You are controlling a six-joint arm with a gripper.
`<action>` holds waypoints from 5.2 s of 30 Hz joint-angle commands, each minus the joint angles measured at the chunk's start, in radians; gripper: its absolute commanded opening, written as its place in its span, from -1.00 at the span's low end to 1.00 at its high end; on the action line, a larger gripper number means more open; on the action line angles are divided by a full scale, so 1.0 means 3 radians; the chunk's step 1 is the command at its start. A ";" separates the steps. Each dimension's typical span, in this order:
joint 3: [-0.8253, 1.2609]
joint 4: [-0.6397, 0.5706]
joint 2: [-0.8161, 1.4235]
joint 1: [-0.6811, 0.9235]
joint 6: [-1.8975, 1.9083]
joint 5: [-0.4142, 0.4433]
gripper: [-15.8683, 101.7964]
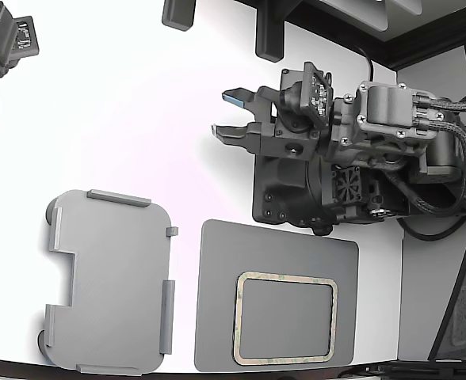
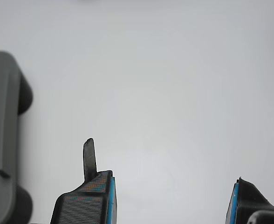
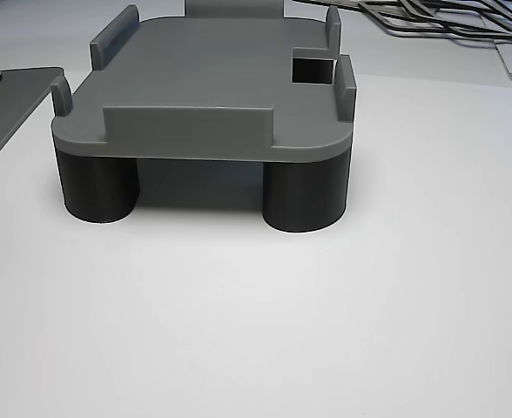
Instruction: Move top rectangular frame to the holder.
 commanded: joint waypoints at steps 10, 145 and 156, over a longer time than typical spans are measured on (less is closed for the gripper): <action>-0.0118 -0.0879 0.0015 -0.0015 -0.0353 -0.0087 0.97; -0.2485 0.1933 -0.3411 0.3646 0.4152 -0.0020 -0.91; -0.3999 0.2250 -0.4178 0.2899 0.5676 0.0317 -0.91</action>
